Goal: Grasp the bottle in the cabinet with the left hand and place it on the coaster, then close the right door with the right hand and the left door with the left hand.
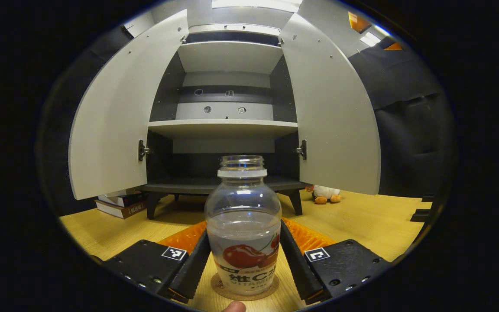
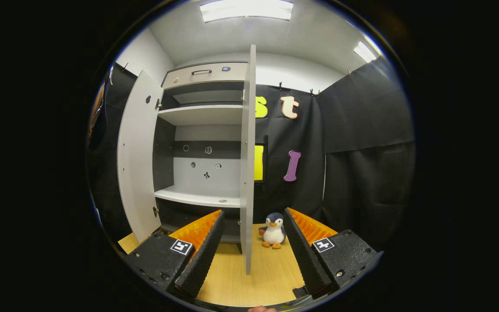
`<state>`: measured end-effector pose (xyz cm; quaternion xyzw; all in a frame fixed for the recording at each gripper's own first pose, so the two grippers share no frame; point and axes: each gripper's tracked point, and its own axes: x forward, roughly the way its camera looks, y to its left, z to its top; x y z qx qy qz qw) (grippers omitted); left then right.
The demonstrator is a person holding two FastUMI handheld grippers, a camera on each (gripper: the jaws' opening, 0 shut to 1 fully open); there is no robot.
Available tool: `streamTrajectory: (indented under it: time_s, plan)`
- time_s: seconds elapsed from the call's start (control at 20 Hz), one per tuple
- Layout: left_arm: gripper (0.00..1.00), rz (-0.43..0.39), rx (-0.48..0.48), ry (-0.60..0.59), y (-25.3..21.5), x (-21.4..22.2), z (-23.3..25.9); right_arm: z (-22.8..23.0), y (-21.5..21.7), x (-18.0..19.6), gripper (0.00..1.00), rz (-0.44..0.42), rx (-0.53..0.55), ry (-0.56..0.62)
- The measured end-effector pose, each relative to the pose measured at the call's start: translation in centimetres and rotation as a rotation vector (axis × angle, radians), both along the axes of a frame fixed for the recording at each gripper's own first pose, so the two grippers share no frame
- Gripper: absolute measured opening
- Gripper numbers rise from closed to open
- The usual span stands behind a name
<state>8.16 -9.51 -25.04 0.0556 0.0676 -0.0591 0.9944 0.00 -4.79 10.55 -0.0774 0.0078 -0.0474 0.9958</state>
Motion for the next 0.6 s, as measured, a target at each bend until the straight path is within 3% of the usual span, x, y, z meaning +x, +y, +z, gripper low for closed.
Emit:
streamTrajectory:
  time_s: [0.15,0.25,0.6]
  plan:
    - [0.86,-0.025,0.019,-0.019,0.0,-0.1,0.7,-0.3,-1.0,-0.2,0.83,-0.023,-0.015,0.009]
    - [0.95,-0.040,0.022,-0.037,-0.3,-0.3,1.1,-0.4,-1.1,-0.3,0.83,-0.028,-0.005,0.012]
    - [0.95,-0.050,0.033,-0.079,0.2,-1.1,4.1,-0.3,-2.1,-0.6,0.83,-0.045,-0.004,0.002]
